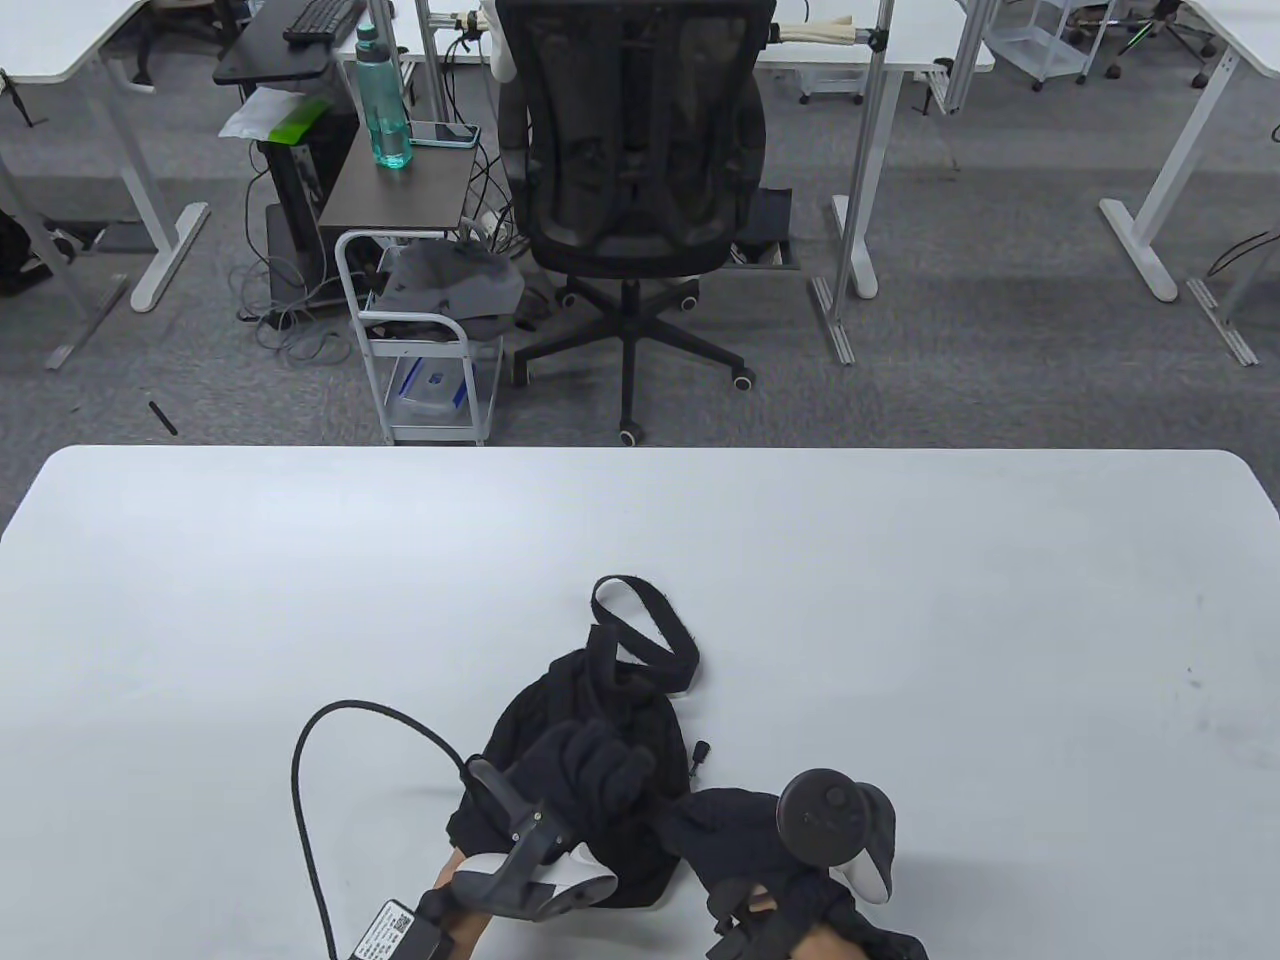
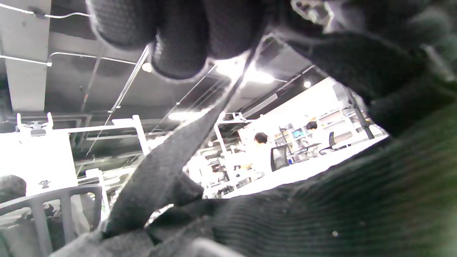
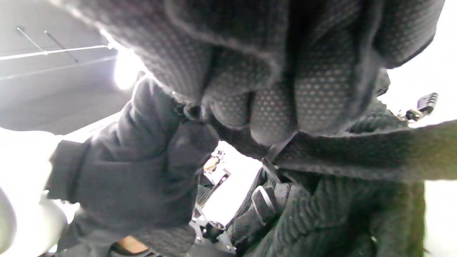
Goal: Pull shoulder strap to tighten
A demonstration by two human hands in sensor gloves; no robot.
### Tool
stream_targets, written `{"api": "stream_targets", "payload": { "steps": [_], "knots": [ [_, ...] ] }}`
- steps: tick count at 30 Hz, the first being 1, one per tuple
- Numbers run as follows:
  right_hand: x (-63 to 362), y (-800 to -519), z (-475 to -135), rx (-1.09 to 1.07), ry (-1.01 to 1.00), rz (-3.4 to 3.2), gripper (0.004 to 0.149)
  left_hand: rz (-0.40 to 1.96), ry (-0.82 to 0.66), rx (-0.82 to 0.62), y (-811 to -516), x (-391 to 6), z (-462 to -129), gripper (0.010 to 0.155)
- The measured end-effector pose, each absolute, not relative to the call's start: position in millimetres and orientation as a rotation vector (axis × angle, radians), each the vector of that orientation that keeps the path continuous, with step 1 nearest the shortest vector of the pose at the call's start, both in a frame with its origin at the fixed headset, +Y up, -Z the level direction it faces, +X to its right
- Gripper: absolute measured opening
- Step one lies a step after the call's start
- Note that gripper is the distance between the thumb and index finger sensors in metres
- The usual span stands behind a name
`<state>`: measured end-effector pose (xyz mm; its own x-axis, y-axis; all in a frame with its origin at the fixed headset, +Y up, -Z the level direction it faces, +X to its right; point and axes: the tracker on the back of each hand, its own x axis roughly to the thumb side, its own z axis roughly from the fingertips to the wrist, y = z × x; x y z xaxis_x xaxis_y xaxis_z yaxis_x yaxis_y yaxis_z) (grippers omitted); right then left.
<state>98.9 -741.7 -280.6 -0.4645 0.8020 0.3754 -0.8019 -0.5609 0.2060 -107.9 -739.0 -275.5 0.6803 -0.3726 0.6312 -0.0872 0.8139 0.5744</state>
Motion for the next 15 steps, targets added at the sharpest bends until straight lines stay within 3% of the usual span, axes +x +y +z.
{"api": "stream_targets", "payload": {
  "steps": [5, 9, 15],
  "knots": [
    [98, -740, -279, 0.557, 0.014, 2.066, 0.046, -0.104, -0.885, 0.651, -734, -97, -261, 0.064],
    [96, -737, -276, 0.563, 0.000, 2.081, 0.041, -0.181, -0.916, 0.717, -734, -85, -252, 0.064],
    [96, -737, -277, 0.556, 0.009, 2.075, 0.037, -0.125, -0.917, 0.666, -739, -88, -259, 0.064]
  ]
}}
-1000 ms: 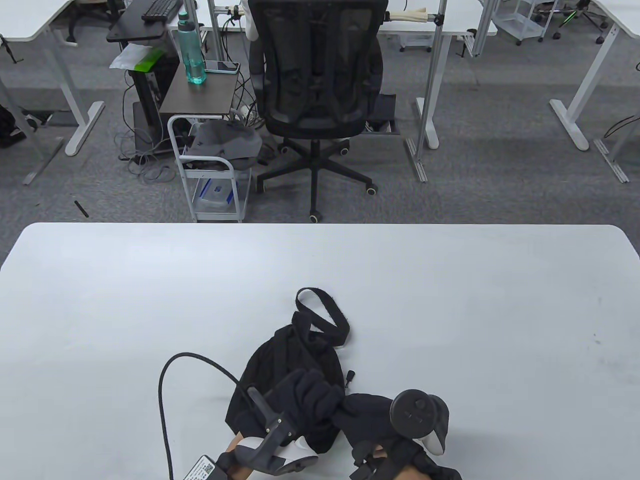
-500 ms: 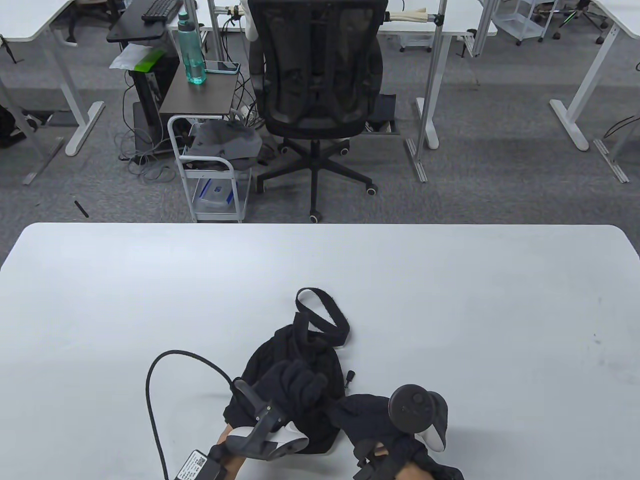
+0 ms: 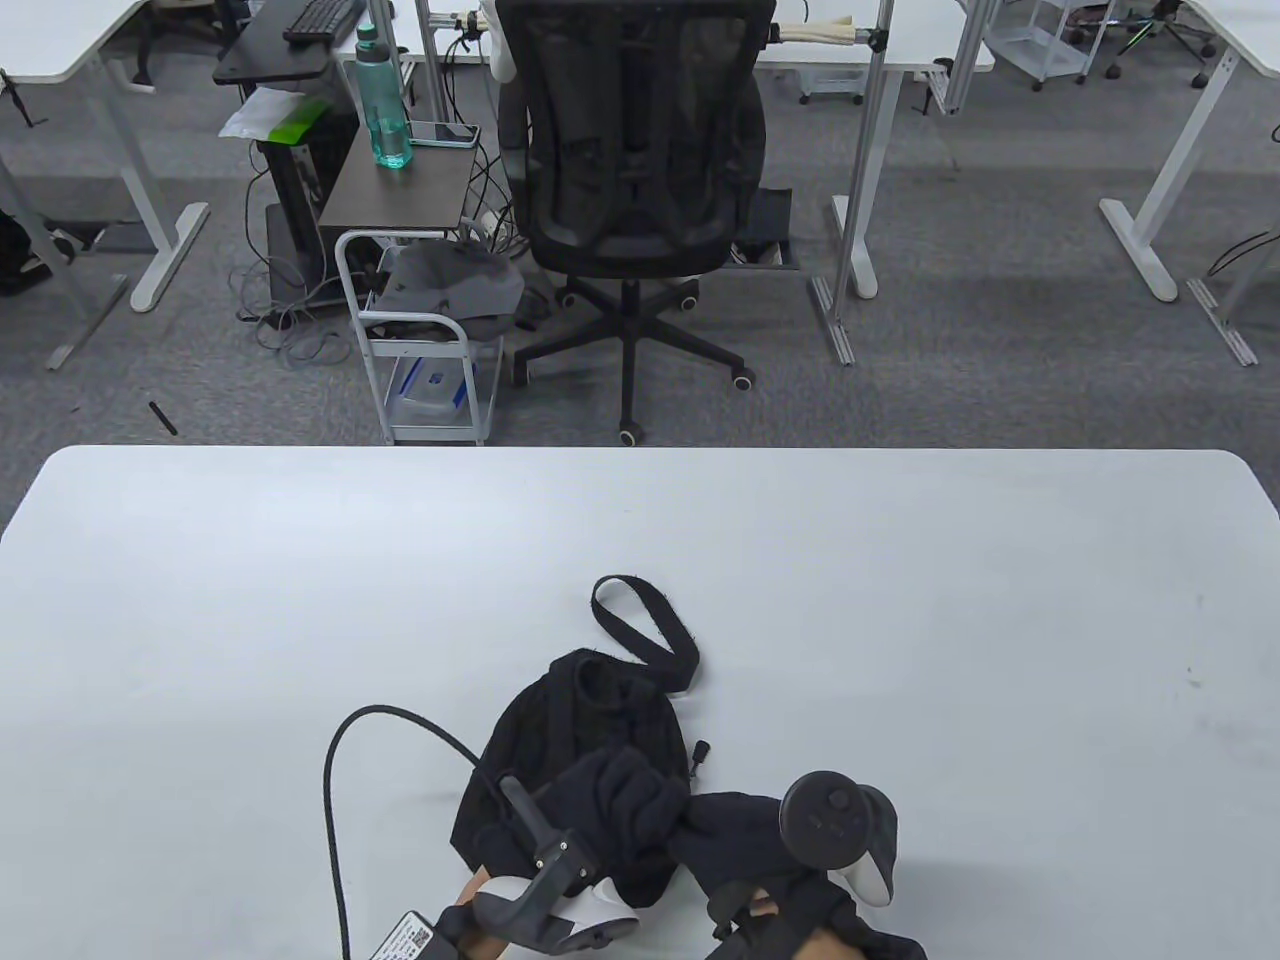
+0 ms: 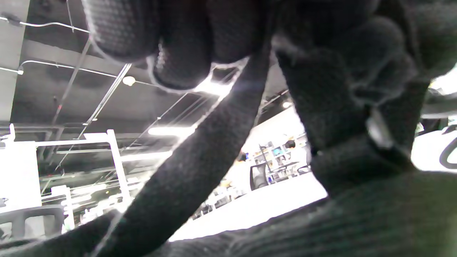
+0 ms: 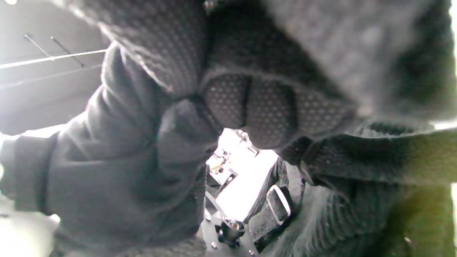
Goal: Pull shoulder strap to tighten
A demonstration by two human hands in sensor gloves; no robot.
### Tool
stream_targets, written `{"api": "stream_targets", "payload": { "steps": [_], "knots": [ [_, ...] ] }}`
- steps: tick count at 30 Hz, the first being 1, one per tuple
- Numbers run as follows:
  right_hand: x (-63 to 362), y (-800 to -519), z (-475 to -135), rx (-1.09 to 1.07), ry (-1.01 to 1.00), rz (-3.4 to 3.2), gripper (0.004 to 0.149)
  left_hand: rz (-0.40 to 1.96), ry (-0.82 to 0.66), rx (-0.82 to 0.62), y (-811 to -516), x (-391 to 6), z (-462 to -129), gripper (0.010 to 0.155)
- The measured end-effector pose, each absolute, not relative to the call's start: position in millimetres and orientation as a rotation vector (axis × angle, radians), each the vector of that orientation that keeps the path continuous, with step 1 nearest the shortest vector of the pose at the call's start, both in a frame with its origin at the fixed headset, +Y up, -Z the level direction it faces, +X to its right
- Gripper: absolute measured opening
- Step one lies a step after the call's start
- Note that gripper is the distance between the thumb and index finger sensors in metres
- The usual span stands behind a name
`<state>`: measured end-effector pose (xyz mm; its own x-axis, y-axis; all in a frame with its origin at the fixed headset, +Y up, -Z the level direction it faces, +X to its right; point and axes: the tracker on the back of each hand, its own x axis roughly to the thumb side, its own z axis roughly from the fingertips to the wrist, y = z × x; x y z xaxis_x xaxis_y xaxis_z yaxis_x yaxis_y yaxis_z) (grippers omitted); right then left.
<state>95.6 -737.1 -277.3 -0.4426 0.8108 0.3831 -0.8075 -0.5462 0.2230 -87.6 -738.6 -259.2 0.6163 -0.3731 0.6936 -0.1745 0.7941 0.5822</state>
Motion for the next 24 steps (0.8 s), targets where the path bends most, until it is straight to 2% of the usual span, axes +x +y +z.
{"api": "stream_targets", "payload": {
  "steps": [4, 11, 16, 21, 24],
  "knots": [
    [96, -739, -279, 0.551, 0.039, 2.097, 0.036, -0.179, -0.898, 0.638, -742, -91, -267, 0.064],
    [101, -738, -281, 0.539, 0.072, 2.081, 0.036, -0.127, -0.804, 0.592, -741, -116, -286, 0.065],
    [101, -740, -281, 0.537, 0.070, 2.090, 0.037, -0.156, -0.795, 0.601, -738, -113, -280, 0.064],
    [99, -741, -281, 0.545, 0.080, 2.053, 0.048, -0.098, -0.860, 0.621, -734, -101, -266, 0.064],
    [98, -739, -278, 0.547, 0.049, 2.039, 0.045, -0.041, -0.905, 0.630, -732, -89, -256, 0.064]
  ]
}}
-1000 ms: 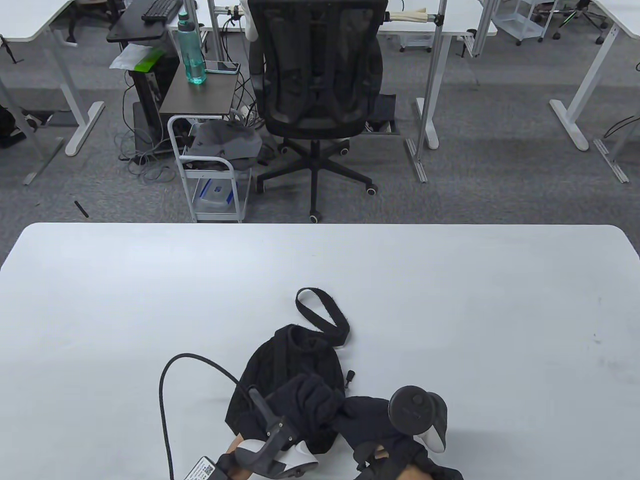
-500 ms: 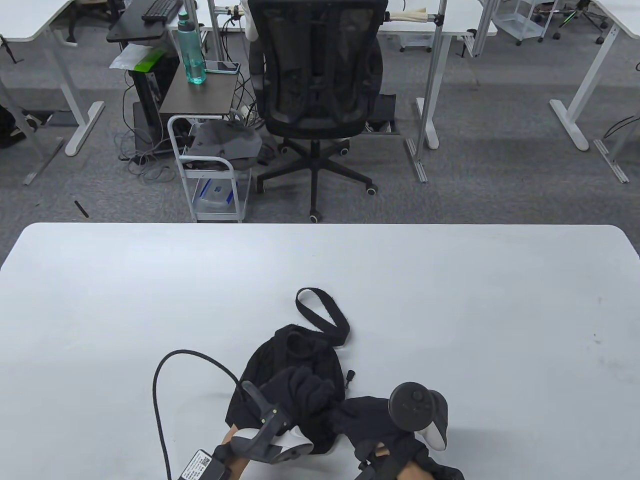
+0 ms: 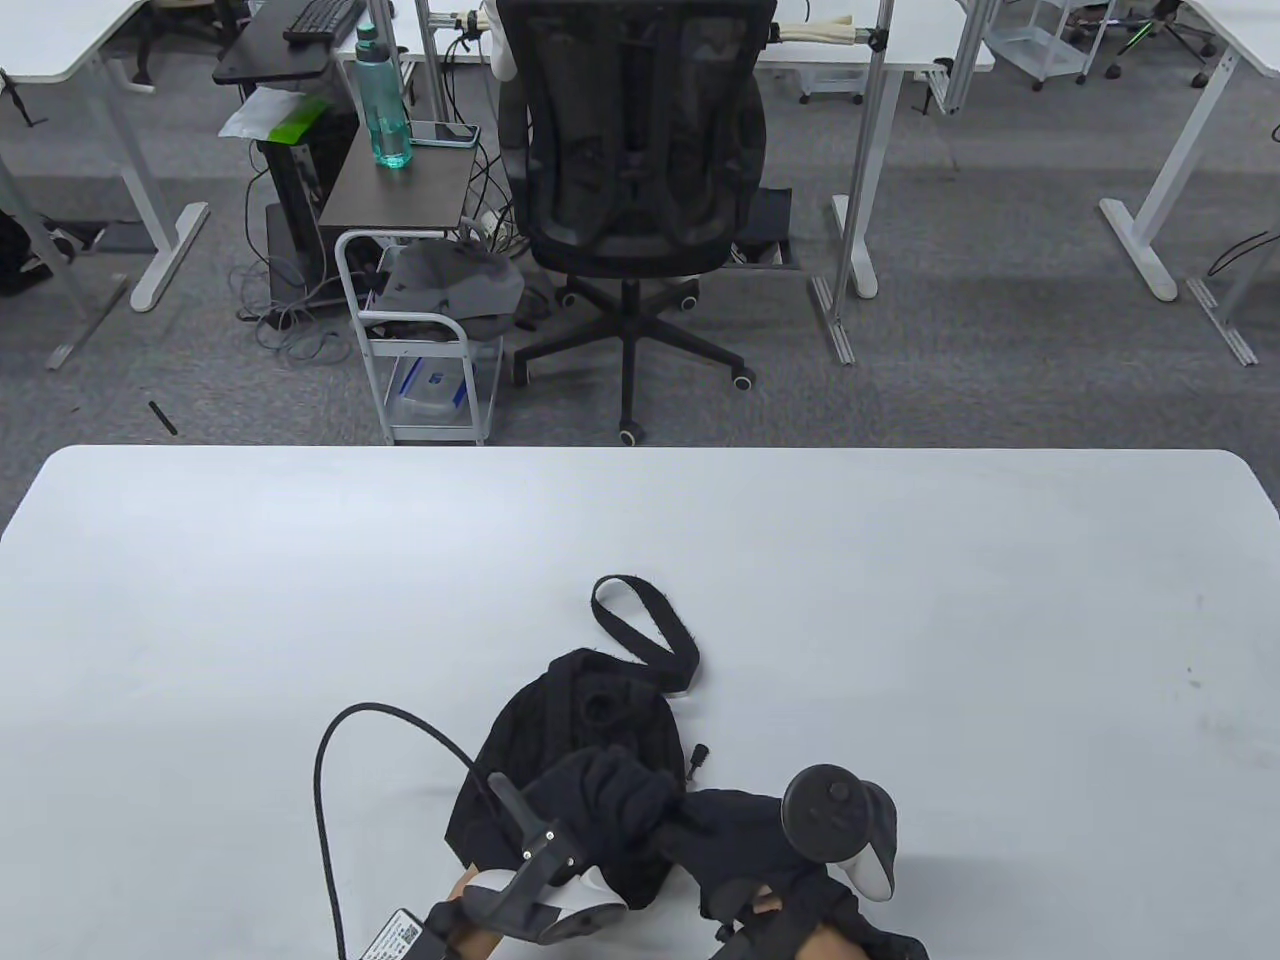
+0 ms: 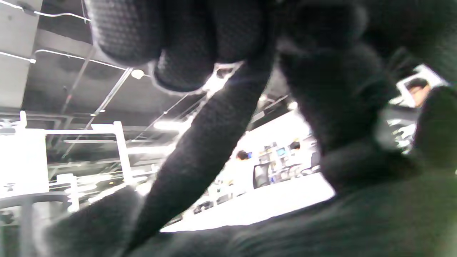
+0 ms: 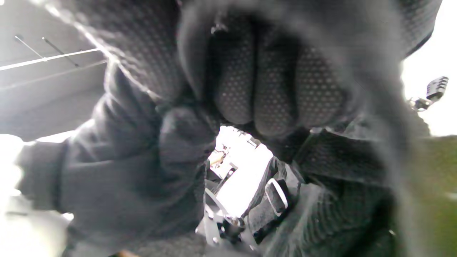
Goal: Pull shoulder strap to tighten
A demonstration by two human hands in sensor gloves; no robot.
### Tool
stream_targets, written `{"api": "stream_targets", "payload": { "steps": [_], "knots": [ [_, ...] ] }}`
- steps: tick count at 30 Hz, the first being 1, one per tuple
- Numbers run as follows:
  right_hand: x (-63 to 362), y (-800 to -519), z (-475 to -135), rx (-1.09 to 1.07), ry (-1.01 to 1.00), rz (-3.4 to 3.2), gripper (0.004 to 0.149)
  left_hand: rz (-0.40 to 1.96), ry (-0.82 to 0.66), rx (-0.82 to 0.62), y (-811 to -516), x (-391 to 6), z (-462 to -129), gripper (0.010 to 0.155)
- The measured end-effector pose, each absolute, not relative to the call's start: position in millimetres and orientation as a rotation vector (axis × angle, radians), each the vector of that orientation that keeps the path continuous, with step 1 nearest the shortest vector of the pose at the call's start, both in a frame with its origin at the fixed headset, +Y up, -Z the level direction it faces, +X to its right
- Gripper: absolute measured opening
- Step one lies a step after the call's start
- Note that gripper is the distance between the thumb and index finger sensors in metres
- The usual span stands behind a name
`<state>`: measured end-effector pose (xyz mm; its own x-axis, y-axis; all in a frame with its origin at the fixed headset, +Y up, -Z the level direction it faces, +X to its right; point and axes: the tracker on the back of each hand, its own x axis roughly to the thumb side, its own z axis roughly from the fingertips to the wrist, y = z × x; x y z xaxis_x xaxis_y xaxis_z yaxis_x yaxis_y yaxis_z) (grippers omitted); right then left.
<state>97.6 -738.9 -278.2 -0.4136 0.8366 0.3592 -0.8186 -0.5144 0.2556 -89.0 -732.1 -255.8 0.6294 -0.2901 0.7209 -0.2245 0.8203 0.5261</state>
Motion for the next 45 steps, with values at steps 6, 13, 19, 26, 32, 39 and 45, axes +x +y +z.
{"api": "stream_targets", "payload": {
  "steps": [6, 13, 19, 26, 32, 39, 45],
  "knots": [
    [98, -737, -278, 0.550, 0.022, 2.043, 0.036, 0.018, -0.890, 0.593, -735, -90, -259, 0.064],
    [101, -736, -280, 0.547, 0.040, 2.068, 0.036, -0.004, -0.834, 0.543, -739, -104, -277, 0.065],
    [101, -736, -281, 0.546, 0.051, 2.063, 0.036, 0.028, -0.781, 0.517, -738, -118, -287, 0.064],
    [100, -740, -282, 0.537, 0.066, 2.076, 0.047, -0.011, -0.798, 0.531, -737, -110, -279, 0.064],
    [100, -740, -281, 0.509, 0.019, 2.071, 0.041, -0.033, -0.878, 0.579, -734, -87, -263, 0.064],
    [97, -738, -281, 0.530, 0.041, 2.065, 0.036, -0.017, -0.900, 0.549, -739, -90, -270, 0.064],
    [100, -739, -282, 0.531, 0.051, 2.085, 0.036, -0.043, -0.837, 0.511, -744, -104, -286, 0.064]
  ]
}}
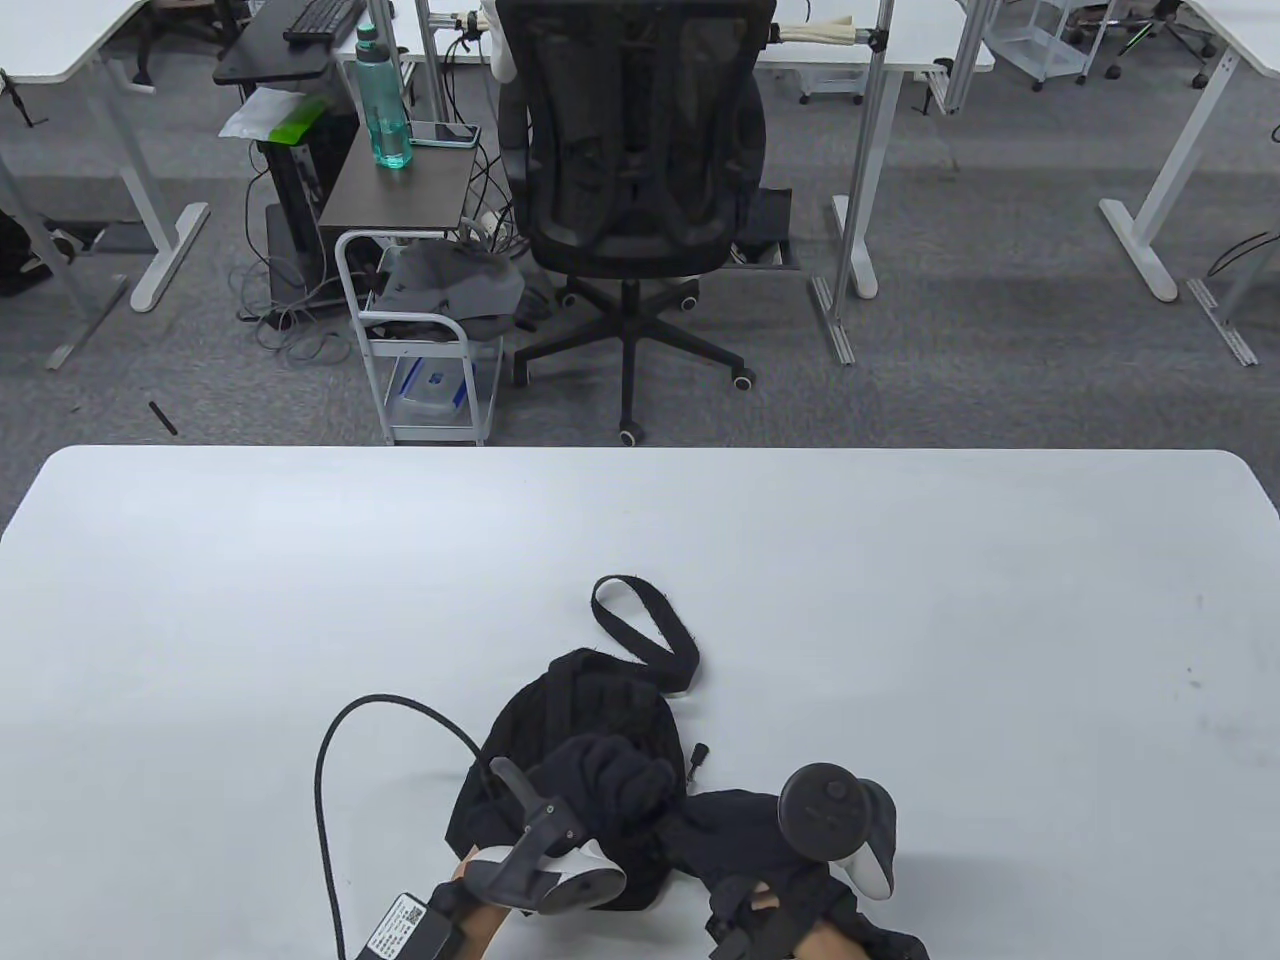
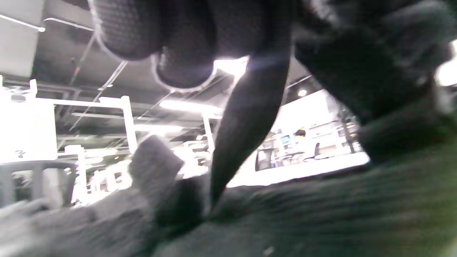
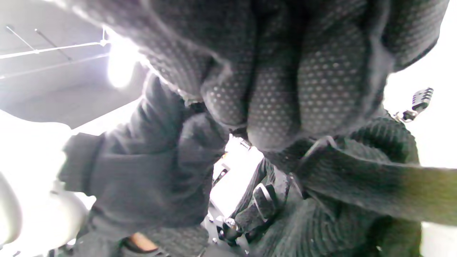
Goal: Pull shoulder strap to tighten
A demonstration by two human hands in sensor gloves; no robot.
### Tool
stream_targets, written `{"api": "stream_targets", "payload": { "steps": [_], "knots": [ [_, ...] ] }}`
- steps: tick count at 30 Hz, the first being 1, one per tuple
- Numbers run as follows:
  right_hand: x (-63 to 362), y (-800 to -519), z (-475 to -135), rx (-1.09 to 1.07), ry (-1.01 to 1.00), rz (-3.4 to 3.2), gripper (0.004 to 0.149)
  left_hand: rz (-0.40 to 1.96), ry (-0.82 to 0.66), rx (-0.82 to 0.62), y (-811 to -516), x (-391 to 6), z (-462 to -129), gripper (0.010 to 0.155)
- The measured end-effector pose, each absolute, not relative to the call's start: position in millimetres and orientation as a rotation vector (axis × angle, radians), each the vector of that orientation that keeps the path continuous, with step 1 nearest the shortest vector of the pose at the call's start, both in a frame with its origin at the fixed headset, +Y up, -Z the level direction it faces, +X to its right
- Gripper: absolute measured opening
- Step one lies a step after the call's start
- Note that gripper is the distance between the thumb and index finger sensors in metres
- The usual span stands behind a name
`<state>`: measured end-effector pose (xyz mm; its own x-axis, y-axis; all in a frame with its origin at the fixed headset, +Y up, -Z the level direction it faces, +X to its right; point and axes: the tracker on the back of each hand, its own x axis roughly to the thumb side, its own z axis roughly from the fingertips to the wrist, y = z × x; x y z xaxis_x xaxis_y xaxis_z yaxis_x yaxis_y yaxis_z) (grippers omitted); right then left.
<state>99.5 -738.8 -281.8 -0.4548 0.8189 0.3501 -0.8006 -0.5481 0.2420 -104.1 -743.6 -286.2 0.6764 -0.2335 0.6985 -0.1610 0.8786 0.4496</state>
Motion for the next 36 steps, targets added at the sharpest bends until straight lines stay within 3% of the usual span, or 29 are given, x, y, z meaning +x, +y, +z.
{"api": "stream_targets", "payload": {
  "steps": [6, 12, 18, 25, 30, 33, 36],
  "knots": [
    [99, -742, -286, 0.516, 0.069, 2.077, 0.036, -0.051, -0.793, 0.517, -740, -113, -289, 0.064],
    [98, -748, -292, 0.482, 0.104, 2.041, 0.049, -0.085, -0.844, 0.570, -734, -103, -282, 0.064],
    [97, -745, -292, 0.473, 0.024, 2.016, 0.037, -0.122, -0.899, 0.602, -729, -88, -276, 0.064],
    [98, -745, -296, 0.446, 0.004, 2.047, 0.036, -0.213, -0.949, 0.556, -729, -84, -296, 0.065],
    [99, -750, -299, 0.427, 0.030, 2.080, 0.037, -0.218, -0.899, 0.522, -737, -97, -313, 0.065],
    [98, -753, -302, 0.432, 0.062, 2.089, 0.036, -0.167, -0.884, 0.488, -740, -103, -312, 0.064],
    [98, -754, -303, 0.420, 0.062, 2.094, 0.039, -0.226, -0.859, 0.549, -736, -103, -303, 0.064]
  ]
}}
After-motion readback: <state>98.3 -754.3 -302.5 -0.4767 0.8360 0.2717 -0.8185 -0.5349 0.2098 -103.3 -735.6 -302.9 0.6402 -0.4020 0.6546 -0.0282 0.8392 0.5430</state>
